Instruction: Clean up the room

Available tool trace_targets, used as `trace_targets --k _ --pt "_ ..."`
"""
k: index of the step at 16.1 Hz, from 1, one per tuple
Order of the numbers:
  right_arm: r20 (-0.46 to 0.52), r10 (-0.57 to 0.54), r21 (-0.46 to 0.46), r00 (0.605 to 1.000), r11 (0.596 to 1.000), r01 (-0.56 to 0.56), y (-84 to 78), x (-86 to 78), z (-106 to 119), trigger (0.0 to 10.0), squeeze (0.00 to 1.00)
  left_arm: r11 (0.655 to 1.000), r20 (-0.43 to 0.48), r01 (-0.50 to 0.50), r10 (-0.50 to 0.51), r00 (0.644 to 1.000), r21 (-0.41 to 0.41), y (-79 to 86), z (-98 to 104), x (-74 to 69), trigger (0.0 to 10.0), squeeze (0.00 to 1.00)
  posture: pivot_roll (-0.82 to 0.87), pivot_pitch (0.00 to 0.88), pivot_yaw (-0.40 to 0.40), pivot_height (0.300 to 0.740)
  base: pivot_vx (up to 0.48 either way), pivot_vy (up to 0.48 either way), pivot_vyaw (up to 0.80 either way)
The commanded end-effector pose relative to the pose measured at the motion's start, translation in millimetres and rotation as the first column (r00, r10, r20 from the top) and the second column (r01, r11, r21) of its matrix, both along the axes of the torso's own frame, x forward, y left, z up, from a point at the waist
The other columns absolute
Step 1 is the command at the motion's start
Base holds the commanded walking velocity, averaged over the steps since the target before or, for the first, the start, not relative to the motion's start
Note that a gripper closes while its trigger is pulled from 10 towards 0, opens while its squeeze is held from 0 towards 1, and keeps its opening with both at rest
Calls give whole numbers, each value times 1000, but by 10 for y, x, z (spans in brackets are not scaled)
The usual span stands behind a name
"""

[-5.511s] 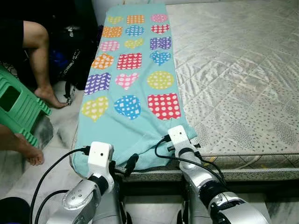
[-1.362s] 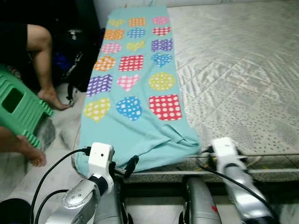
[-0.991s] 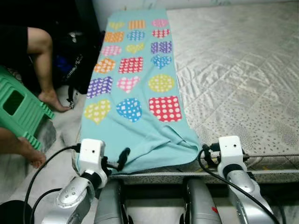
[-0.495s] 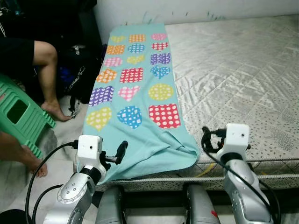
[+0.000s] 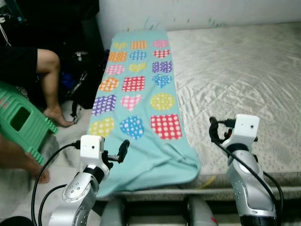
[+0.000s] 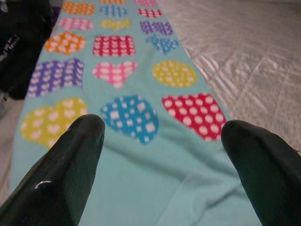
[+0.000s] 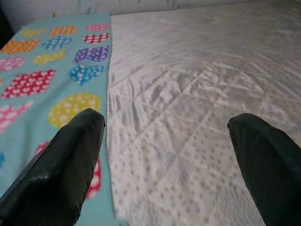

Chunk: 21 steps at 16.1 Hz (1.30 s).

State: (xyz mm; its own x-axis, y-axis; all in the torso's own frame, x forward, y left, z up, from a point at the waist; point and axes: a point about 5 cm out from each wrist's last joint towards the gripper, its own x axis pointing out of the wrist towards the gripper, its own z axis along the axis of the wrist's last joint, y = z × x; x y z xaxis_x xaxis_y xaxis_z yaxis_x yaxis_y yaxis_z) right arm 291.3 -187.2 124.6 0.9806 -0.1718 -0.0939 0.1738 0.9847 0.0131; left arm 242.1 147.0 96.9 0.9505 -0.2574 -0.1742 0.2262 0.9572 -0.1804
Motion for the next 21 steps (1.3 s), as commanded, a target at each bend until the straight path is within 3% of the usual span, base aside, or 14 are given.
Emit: trace_targets --k 1,4,17,21 --pt "17 -2 9 1000 1000 2 -6 27 32 10000 0 1000 11 -14 14 1000 20 39 5 22 10000 0 -111 0 75 707 0 0 0" --pt "19 -23 13 1000 1000 23 -47 38 19 10000 0 1000 15 -9 8 1000 16 6 -8 43 10000 0 -118 0 81 740 0 0 0" --pt "41 -45 -12 998 999 45 -86 60 28 10000 0 1000 22 -11 11 1000 -7 -53 -8 146 10000 0 -136 0 80 740 0 0 0" --pt "34 -45 -14 998 999 46 -96 62 19 10000 0 1000 20 -9 9 1000 -11 -61 -11 155 10000 0 -138 0 77 740 0 0 -714"
